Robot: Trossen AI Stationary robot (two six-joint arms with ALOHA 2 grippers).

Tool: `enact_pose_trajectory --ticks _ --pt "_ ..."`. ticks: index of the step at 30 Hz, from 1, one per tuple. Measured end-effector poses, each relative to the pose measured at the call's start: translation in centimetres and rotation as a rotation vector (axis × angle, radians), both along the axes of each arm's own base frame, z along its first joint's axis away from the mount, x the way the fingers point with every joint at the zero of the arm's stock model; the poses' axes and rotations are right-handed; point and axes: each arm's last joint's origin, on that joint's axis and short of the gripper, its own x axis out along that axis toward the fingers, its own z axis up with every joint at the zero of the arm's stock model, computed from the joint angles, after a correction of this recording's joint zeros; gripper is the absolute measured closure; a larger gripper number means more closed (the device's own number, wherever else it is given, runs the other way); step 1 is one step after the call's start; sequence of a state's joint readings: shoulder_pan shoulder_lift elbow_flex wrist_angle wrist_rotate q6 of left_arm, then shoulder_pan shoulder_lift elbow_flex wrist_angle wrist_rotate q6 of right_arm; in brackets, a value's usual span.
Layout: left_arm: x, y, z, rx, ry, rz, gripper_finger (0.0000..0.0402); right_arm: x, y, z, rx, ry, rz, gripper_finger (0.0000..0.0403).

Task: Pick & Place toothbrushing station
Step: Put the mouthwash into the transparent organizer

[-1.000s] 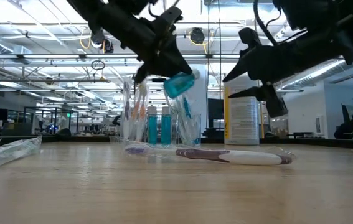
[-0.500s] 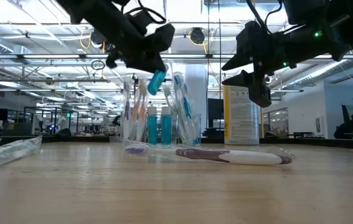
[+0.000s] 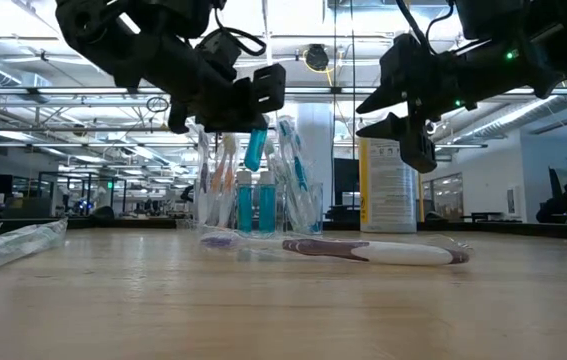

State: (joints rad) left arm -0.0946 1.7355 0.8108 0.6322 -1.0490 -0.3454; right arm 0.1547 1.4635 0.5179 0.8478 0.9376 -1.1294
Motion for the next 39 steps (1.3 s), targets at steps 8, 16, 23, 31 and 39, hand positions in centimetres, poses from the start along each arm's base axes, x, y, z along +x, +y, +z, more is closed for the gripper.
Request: enact_pose_trajectory --ticks 8,16,23,31,39 --pt "-0.3 0.7 -0.8 -0.054 0.011 0.035 0.0314 0.0 0.0 0.0 0.000 -0.001 0.000 0.0235" --pt "-0.1 1.7 -1.0 -0.101 0.014 -0.017 0.0314 0.1 0.1 0.0 0.029 -0.018 0.047 0.0237" --pt "-0.1 2.7 -1.3 -0.126 0.042 -0.041 0.0314 0.2 0.3 0.0 0.058 -0.028 0.124 0.0238" --pt "-0.1 2.9 -1.4 -0.077 0.152 -0.102 0.0314 0.2 0.3 0.0 0.058 -0.028 0.124 0.0238" --pt "-0.1 2.9 -1.4 -0.059 0.179 -0.117 0.0314 0.2 0.3 0.0 0.058 -0.028 0.124 0.0237"
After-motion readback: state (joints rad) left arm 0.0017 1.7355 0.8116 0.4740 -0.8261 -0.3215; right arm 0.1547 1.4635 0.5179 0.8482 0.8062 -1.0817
